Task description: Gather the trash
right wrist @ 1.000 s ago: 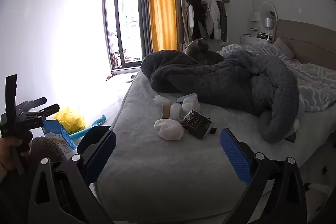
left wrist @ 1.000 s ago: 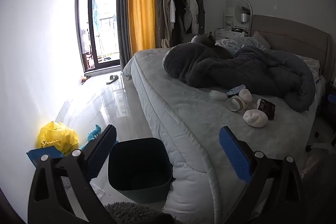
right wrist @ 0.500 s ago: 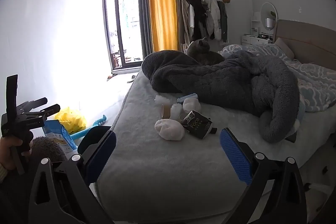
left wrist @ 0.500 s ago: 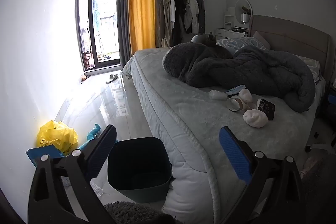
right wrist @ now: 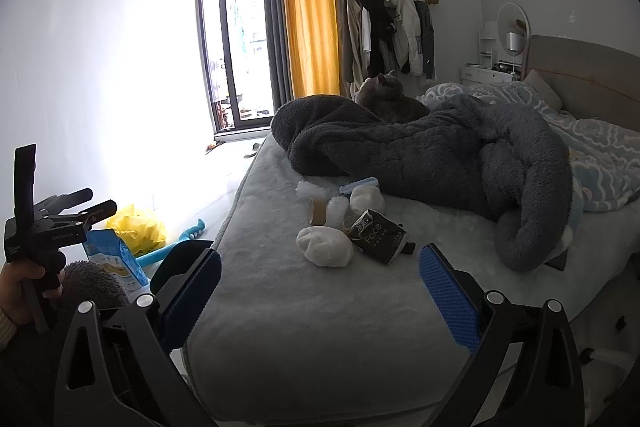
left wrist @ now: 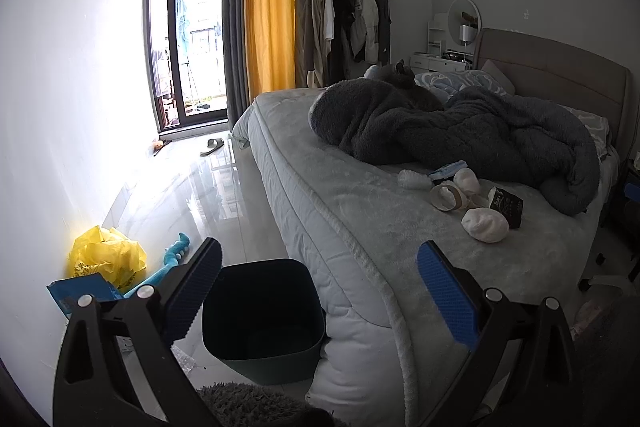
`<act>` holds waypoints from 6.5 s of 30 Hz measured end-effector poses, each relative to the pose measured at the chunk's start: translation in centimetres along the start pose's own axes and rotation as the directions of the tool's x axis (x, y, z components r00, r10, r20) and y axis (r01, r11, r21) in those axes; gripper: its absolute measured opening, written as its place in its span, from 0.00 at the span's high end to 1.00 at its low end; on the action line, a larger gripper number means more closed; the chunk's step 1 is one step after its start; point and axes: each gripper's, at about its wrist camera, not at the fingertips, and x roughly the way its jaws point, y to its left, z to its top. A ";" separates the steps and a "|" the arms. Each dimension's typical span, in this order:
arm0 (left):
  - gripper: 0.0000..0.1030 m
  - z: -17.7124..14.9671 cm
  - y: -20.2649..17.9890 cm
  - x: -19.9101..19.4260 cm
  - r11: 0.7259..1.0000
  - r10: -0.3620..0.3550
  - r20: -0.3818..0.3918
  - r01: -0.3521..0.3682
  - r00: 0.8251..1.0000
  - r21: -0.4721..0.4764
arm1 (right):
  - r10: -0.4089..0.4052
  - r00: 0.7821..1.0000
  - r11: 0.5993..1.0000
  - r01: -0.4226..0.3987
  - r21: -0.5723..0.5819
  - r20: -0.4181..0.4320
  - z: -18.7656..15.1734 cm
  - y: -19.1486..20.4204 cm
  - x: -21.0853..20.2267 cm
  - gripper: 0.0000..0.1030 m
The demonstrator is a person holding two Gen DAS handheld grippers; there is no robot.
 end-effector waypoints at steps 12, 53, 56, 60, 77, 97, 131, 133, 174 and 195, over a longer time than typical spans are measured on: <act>0.03 0.0 0.0 0.0 1.000 -0.001 -0.002 0.001 1.000 -0.002 | 0.001 1.000 1.000 -0.001 0.002 -0.001 0.0 0.0 0.1 0.03; 0.03 -0.5 -0.2 0.0 1.000 -0.003 -0.008 0.003 1.000 -0.009 | 0.003 1.000 1.000 -0.003 0.007 -0.004 -0.1 -0.2 0.2 0.03; 0.03 -0.6 -0.1 0.0 1.000 0.003 -0.009 -0.003 1.000 -0.014 | -0.001 1.000 1.000 0.001 0.010 -0.012 -0.1 -0.2 0.3 0.03; 0.03 -0.1 -0.4 0.3 1.000 0.000 -0.027 -0.001 1.000 -0.009 | -0.021 0.999 1.000 0.021 -0.015 -0.037 -0.7 0.8 0.2 0.03; 0.05 3.1 -1.9 3.2 0.983 -0.182 -0.072 0.180 0.981 -0.029 | -0.101 0.984 0.961 0.059 -0.270 -0.145 -0.1 1.6 6.2 0.03; 0.18 0.8 -10.4 15.3 0.883 -0.448 -0.311 0.469 0.838 -0.009 | -0.097 0.950 0.929 -0.019 -0.369 -0.295 -1.9 -3.9 15.7 0.22; 0.58 1.0 -15.7 22.1 0.792 -0.592 -0.391 0.599 0.705 -0.117 | -0.115 0.941 0.882 -0.051 -0.469 -0.318 -2.4 -5.3 23.4 0.23; 0.58 1.3 -15.0 21.8 0.798 -0.586 -0.373 0.592 0.719 -0.114 | -0.115 0.941 0.886 -0.048 -0.462 -0.318 -2.1 -5.1 23.7 0.25; 0.58 -2.6 10.2 22.5 0.966 -0.203 -0.381 0.120 0.902 -0.231 | 0.314 0.893 0.949 -0.299 0.095 -0.324 6.0 11.6 30.8 0.42; 0.55 -10.2 18.3 25.1 0.932 -0.230 -0.586 0.003 0.777 -0.361 | 0.357 0.797 0.930 -0.351 0.107 -0.487 2.2 23.8 36.9 0.42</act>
